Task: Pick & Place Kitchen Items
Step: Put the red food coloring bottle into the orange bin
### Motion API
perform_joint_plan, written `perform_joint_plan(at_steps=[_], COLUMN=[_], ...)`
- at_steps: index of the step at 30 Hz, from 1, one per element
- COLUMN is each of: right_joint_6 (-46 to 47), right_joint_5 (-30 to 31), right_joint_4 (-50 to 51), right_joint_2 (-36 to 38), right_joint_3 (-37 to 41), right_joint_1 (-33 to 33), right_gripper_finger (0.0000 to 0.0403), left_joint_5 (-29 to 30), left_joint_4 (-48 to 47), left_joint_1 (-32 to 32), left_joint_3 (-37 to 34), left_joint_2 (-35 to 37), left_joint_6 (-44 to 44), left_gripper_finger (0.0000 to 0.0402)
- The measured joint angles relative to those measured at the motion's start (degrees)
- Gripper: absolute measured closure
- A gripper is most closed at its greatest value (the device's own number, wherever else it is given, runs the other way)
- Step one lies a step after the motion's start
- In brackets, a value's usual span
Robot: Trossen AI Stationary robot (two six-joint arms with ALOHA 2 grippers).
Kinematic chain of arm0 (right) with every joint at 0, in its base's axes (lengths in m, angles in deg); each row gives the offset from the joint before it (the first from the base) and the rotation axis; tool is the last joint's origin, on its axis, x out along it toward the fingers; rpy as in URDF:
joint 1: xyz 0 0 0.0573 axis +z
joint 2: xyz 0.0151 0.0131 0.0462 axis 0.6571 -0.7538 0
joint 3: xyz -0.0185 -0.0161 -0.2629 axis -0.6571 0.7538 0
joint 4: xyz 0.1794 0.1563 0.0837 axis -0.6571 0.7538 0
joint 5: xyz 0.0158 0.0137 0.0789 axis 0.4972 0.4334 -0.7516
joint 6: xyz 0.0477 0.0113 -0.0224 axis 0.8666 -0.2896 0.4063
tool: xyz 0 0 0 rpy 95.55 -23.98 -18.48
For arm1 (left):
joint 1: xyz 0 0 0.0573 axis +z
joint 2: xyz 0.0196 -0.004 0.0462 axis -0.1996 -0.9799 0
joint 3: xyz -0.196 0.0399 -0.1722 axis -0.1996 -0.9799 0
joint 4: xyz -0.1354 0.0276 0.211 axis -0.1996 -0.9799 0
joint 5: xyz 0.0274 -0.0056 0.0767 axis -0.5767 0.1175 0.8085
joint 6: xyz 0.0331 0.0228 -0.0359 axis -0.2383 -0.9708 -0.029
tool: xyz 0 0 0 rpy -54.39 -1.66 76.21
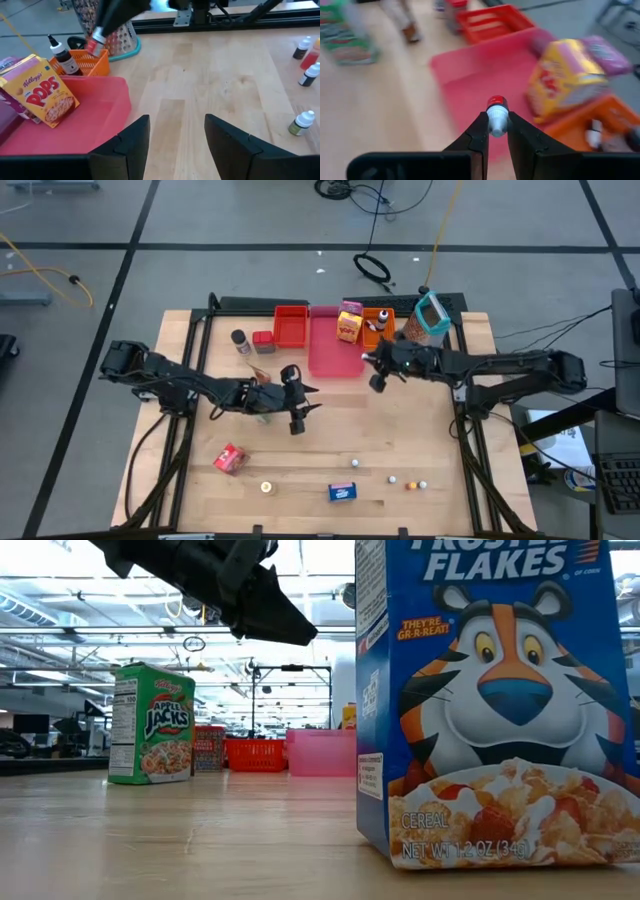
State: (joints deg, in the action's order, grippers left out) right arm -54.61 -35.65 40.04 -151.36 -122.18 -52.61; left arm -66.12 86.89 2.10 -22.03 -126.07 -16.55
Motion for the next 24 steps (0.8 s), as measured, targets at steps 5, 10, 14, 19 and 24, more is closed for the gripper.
perform_joint_plan(at_steps=[5,10,14,19,24], right_joint_6=[0.09,0.11,0.10,-0.63,-0.74], right_joint_5=[0.37,0.26,0.19,-0.01,-0.04], right_joint_4=[0.63,1.85,1.50,-0.12,-0.98], right_joint_2=[-0.07,-0.06,-0.08,-0.08,-0.08], right_joint_3=[0.00,0.00,0.00,0.00,-0.01], right_joint_1=[-5.89,-11.38,-15.06,-18.63,-21.27], right_gripper_finger=[0.0362,0.0362,0.0362,0.0362,0.0362], left_joint_5=[-0.02,-0.07,-0.09,-0.09,-0.13], left_joint_4=[0.00,0.00,0.02,0.07,0.79], left_joint_1=[0.00,-0.04,-0.03,-0.02,0.02], left_joint_3=[0.00,0.00,0.00,0.00,0.00], left_joint_2=[0.00,0.00,0.00,0.00,-0.01], left_joint_6=[0.02,0.22,0.21,0.20,0.18], left_gripper_finger=[0.0210,0.0209,0.0210,0.0209,0.0211])
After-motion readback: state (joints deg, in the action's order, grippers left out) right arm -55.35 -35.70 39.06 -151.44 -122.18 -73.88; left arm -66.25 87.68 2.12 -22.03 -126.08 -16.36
